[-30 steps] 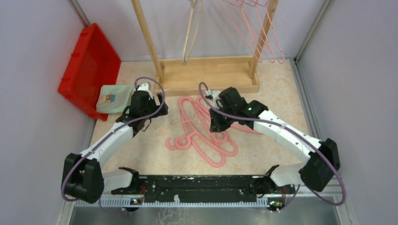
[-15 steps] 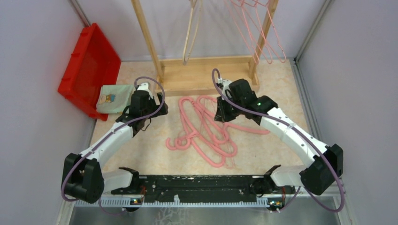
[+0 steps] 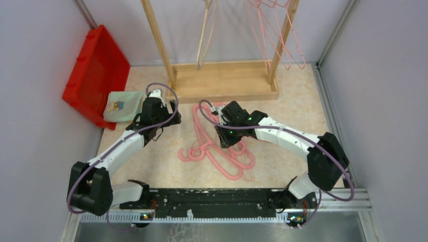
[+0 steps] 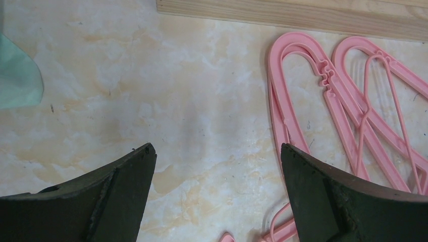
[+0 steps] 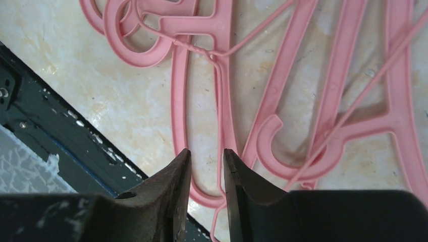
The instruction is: Organize the hangers
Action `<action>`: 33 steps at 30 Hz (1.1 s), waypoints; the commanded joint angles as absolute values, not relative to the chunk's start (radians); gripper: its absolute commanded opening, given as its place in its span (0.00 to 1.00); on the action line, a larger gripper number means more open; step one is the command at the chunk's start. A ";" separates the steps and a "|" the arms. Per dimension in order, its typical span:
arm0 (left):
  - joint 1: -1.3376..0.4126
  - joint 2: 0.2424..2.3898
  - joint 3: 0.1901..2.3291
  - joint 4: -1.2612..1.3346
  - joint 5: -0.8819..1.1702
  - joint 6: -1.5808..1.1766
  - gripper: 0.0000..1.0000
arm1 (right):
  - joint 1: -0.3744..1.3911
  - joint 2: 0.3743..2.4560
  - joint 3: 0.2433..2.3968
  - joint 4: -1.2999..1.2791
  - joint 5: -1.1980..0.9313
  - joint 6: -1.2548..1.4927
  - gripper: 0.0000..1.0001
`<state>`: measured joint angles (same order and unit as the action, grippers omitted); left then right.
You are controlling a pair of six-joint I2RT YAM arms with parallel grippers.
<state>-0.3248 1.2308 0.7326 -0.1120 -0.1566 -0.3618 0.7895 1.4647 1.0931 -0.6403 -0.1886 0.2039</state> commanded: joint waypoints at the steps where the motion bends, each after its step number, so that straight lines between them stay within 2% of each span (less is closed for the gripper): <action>1: -0.325 1.242 0.751 -0.094 -0.147 -0.364 0.98 | 0.822 1.536 1.093 -0.530 -0.184 0.180 0.32; 5: -0.325 1.247 0.739 -0.090 -0.145 -0.365 0.98 | 0.836 1.592 1.071 -0.485 -0.178 0.185 0.34; 7: -0.325 1.246 0.733 -0.090 -0.146 -0.364 0.98 | 0.837 1.614 1.066 -0.468 -0.166 0.182 0.39; 20: -0.325 1.249 0.715 -0.084 -0.142 -0.372 0.98 | 0.842 1.708 1.019 -0.412 -0.154 0.183 0.38; 29: -0.325 1.240 0.711 -0.091 -0.147 -0.368 0.99 | 0.844 1.680 0.975 -0.374 -0.140 0.201 0.12; 33: -0.325 1.234 0.713 -0.097 -0.149 -0.367 0.98 | 0.842 1.634 1.004 -0.413 -0.156 0.201 0.06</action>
